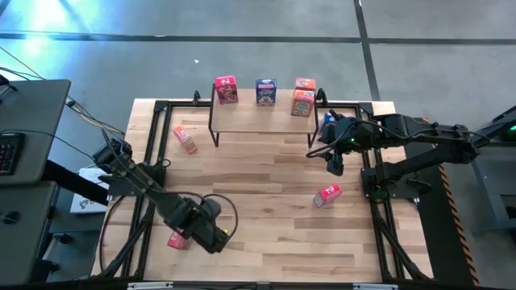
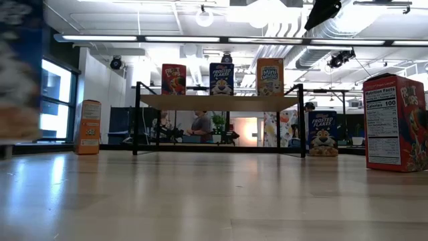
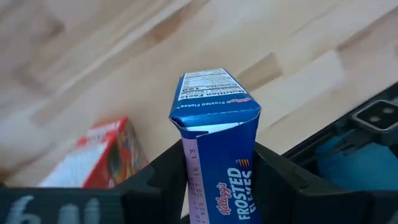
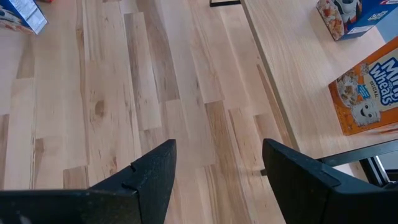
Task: Stack cereal on shelf
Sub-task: Put the bottom blue cereal box on the shelf
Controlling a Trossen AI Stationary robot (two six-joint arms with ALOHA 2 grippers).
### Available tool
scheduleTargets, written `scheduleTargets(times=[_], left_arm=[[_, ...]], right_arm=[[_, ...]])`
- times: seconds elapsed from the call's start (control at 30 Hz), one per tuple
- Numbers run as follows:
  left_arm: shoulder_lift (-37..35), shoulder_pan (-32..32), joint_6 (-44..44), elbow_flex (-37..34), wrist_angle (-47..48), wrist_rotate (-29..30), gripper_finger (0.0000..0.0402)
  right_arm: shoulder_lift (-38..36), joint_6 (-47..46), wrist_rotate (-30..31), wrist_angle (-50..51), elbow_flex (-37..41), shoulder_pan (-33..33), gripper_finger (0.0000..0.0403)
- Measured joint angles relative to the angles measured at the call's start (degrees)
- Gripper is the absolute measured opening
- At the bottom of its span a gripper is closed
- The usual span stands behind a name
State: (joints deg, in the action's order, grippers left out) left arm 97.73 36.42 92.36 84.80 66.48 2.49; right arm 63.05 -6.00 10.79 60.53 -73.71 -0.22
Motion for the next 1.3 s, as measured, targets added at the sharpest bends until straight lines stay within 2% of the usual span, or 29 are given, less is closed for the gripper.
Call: scheduleTargets(times=[0.77, 1.3], left_arm=[[-0.22, -22.59, -47.89, 6.60, 0.53, 1.41, 0.0140], [-0.22, -34.22, -71.94, 11.10, 0.57, 1.39, 0.0140]], right_arm=[[0.00, -1.09, 0.00, 0.04, 0.00, 0.01, 0.0232], [0.00, 1.92, 0.00, 0.00, 0.00, 0.00, 0.0232]])
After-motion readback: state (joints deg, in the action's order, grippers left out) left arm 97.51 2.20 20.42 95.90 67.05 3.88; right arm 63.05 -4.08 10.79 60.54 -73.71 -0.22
